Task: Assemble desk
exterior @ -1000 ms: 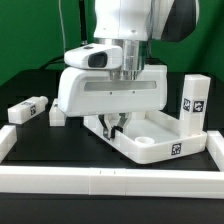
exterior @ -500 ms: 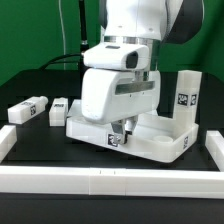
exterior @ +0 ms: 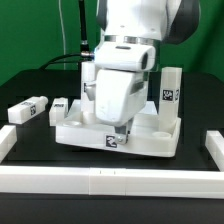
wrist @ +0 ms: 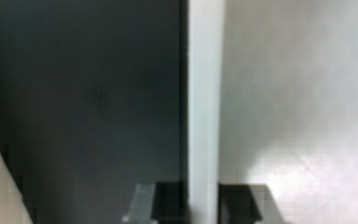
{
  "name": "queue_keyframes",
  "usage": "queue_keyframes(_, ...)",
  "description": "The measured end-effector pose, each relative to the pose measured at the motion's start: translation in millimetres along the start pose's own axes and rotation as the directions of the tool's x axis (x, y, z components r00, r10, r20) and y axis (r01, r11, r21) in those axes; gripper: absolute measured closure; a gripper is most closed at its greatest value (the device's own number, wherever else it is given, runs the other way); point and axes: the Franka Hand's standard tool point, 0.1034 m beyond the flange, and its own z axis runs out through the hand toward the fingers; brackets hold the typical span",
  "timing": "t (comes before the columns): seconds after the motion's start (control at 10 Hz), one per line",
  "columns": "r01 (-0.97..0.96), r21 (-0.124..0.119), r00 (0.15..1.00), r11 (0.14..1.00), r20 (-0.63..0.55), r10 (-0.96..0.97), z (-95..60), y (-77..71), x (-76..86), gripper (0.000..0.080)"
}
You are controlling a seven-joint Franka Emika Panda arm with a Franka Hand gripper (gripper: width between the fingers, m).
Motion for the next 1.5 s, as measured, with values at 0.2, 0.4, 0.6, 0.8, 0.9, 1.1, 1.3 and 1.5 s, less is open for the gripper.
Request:
queue_keyframes(0.2,0.062,0.002,0.998,0.998,-0.006,-0.062,2.2,16.2,26.1,0.0734)
queue_keyframes(0.4,0.097,0.008,0.995,0.995,-0.009,-0.097,6.0,24.4,44.2,0.0734)
queue_keyframes(0.6,0.095,0.008,0.995,0.995,-0.008,-0.095,6.0,25.0,41.3,0.0734)
queue_keyframes(0.8,0.125,0.011,0.992,0.992,-0.005,-0.125,5.9,25.1,42.2,0.0734)
queue_keyframes(0.9,0.185,0.015,0.983,0.983,0.001,-0.185,5.2,26.5,46.3,0.0734)
queue_keyframes(1.1,0.176,0.030,0.984,0.984,0.007,-0.176,2.8,32.8,62.0,0.0734)
queue_keyframes(1.3,0.177,0.046,0.984,0.983,0.017,-0.178,2.6,41.0,65.3,0.0735)
queue_keyframes(1.5,0.177,0.048,0.984,0.983,0.022,-0.178,4.2,51.3,65.8,0.0736)
